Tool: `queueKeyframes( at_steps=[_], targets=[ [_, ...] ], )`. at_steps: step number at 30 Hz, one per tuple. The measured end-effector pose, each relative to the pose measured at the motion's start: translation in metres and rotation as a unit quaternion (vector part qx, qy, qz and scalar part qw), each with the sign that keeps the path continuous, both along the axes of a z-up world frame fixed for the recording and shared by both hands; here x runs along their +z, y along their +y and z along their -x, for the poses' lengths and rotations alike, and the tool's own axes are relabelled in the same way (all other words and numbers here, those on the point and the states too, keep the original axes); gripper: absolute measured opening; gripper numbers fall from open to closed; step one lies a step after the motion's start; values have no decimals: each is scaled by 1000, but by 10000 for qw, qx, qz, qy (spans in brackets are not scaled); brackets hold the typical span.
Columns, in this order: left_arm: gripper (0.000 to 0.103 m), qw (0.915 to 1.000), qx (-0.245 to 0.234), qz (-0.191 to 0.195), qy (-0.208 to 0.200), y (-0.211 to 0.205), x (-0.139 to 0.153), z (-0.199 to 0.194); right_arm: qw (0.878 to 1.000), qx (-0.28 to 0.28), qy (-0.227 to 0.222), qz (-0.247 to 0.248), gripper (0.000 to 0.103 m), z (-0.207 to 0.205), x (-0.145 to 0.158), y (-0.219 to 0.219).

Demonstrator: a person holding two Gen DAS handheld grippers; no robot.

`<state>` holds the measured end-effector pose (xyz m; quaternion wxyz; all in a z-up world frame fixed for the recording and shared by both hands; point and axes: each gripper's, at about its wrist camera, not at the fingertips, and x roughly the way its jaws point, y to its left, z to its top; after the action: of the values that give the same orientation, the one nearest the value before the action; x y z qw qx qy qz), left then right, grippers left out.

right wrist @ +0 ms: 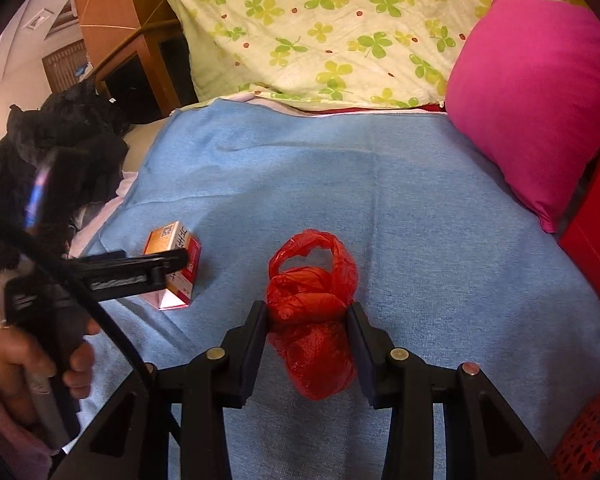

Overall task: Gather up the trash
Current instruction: 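Grasp the red plastic bag with the right gripper while the left grasps the medicine box, then lift the red bag with the right gripper while the left lifts the medicine box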

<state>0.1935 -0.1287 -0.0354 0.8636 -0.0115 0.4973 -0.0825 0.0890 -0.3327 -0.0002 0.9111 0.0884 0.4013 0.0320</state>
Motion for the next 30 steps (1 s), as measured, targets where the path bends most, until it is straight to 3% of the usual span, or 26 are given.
queueKeyframes(
  at_steps=[1,7,12,15,21,23,30],
  targets=[
    [49,9999,25,99,137,2,-5,-1,10000,13,-17,-16,43,0,1,0],
    [49,9997,-64,-4,-222,0,13,30,9996,44,-259,-51,43,9,9,0],
    [49,9942,-259,-387,-970,-2,64,84,9972,-51,-710,-216,43,28,27,-6],
    [49,9853,-365,-681,-1525,-5,98,122,9943,-113,-1012,-332,43,43,40,-9],
    [49,9643,-575,-889,-2428,-5,156,189,9817,-178,-1807,-581,43,99,73,-13],
    [49,9594,-688,-845,-2601,-4,170,212,9756,-192,-2136,-477,43,128,84,-9],
    [49,9465,-1007,-699,-2986,-14,200,265,9629,-365,-2648,-372,43,208,111,-17]
  ],
)
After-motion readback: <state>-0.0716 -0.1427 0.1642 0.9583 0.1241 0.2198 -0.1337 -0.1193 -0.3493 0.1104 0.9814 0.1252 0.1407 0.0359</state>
